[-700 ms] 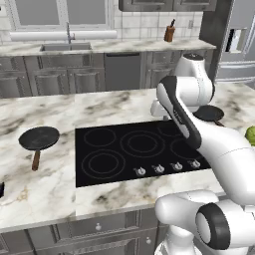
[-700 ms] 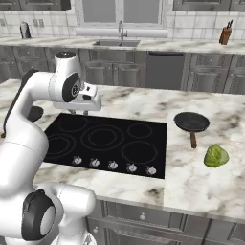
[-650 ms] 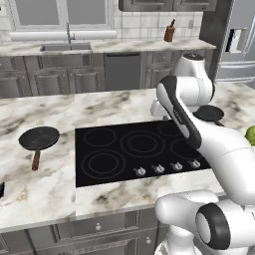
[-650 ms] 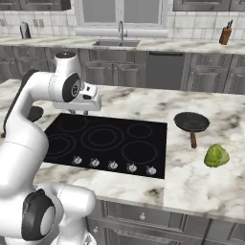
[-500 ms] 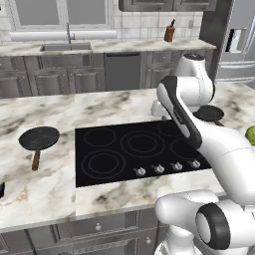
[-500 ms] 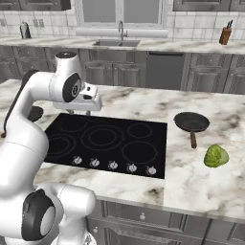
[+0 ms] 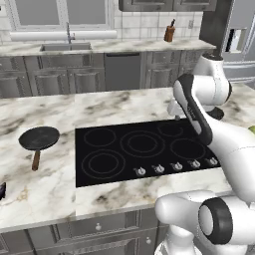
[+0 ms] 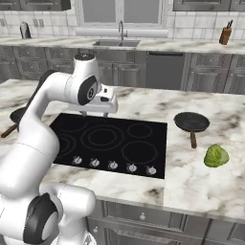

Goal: Place both pans onto different burners. Then place the lettuce and the fish on different pans.

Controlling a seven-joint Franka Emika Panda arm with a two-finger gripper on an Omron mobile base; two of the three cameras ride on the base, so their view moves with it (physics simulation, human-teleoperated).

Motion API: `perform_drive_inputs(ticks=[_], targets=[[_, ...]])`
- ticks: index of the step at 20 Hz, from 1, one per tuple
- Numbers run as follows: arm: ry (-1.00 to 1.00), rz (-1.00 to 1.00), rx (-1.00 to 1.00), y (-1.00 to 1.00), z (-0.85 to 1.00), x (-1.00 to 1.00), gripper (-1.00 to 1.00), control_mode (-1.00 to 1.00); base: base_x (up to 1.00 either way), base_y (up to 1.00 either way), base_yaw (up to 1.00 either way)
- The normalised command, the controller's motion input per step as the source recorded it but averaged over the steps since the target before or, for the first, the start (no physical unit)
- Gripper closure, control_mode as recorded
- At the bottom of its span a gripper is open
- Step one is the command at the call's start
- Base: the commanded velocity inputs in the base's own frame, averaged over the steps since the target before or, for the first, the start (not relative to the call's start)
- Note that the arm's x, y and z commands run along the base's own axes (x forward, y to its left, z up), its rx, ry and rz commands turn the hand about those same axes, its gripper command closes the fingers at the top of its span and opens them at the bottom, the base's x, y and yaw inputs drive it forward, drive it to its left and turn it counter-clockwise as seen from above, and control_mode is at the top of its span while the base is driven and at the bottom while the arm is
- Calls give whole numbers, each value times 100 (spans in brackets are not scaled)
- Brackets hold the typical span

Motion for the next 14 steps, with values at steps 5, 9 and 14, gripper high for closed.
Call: perform_drive_inputs(ticks=[5, 9, 14], targets=[[0, 0, 0, -66, 0, 11, -100, -100, 0, 0, 0], [0, 0, 0, -82, 0, 12, -100, -100, 0, 0, 0], [1, 0, 0, -78, -1, 16, -100, -100, 0, 0, 0]])
